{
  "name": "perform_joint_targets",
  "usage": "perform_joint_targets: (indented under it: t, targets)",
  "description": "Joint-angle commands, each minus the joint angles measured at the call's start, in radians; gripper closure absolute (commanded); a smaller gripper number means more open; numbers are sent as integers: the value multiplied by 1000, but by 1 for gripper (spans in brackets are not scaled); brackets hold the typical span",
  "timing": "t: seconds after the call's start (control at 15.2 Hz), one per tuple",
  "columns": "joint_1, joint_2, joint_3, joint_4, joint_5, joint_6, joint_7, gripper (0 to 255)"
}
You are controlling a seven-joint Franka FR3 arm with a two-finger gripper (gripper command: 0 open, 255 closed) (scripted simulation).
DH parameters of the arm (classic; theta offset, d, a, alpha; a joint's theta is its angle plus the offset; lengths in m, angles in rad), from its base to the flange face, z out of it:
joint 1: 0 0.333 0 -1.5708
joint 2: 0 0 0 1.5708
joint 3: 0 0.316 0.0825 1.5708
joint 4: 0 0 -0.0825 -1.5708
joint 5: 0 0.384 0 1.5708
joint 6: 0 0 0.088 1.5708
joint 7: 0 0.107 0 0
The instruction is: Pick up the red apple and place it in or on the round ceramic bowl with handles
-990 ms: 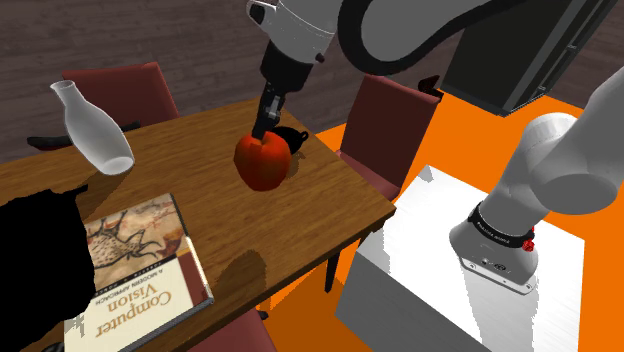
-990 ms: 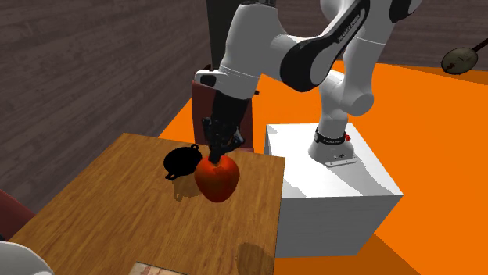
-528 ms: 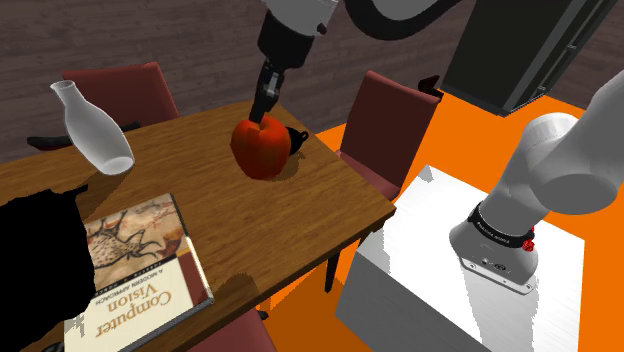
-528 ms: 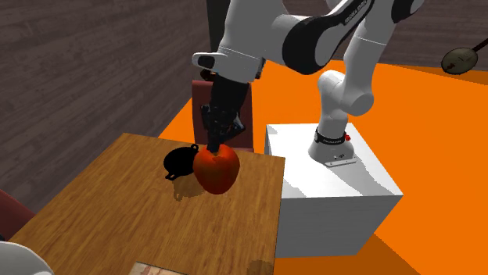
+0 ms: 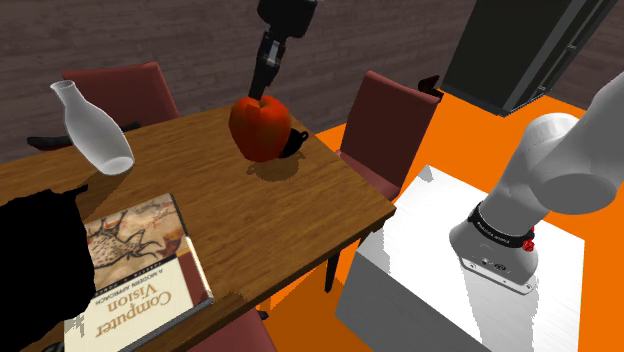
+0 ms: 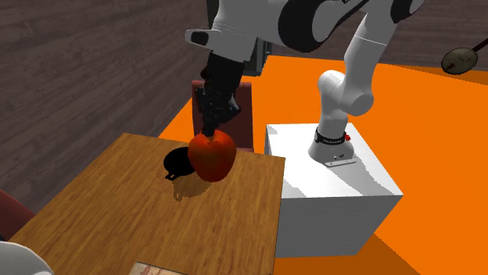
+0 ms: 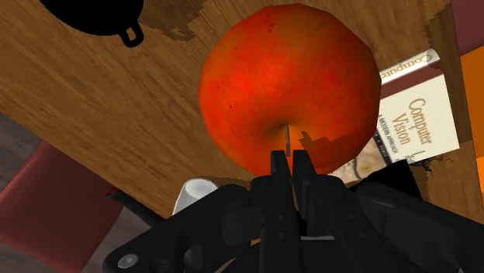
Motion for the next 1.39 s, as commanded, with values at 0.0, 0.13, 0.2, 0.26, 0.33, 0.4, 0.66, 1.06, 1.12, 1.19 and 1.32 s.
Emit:
perform_joint_targets:
  t: [0.0, 0.13, 0.2, 0.26, 0.33, 0.4, 0.66, 1.06, 1.12, 1.19, 1.32]
  targets:
    - [-13, 12, -27, 30, 6, -23, -41, 255]
    - [-29, 26, -57, 63, 14, -49, -87, 255]
    - [-37, 34, -72, 82, 17, -63, -109, 255]
    - [-45, 44, -86, 101, 21, -77, -131, 255]
    - [-53, 54, -100, 122, 24, -91, -152, 255]
    - [-61, 65, -113, 144, 27, -105, -173, 255]
    - [-95, 120, -163, 245, 38, -166, -252, 255]
    - [-149, 232, -227, 440, 56, -273, -356, 255]
    - [-158, 255, -236, 479, 59, -293, -372, 255]
    - [-168, 279, -245, 520, 63, -314, -387, 255]
    - [-173, 289, -249, 526, 66, -312, -399, 255]
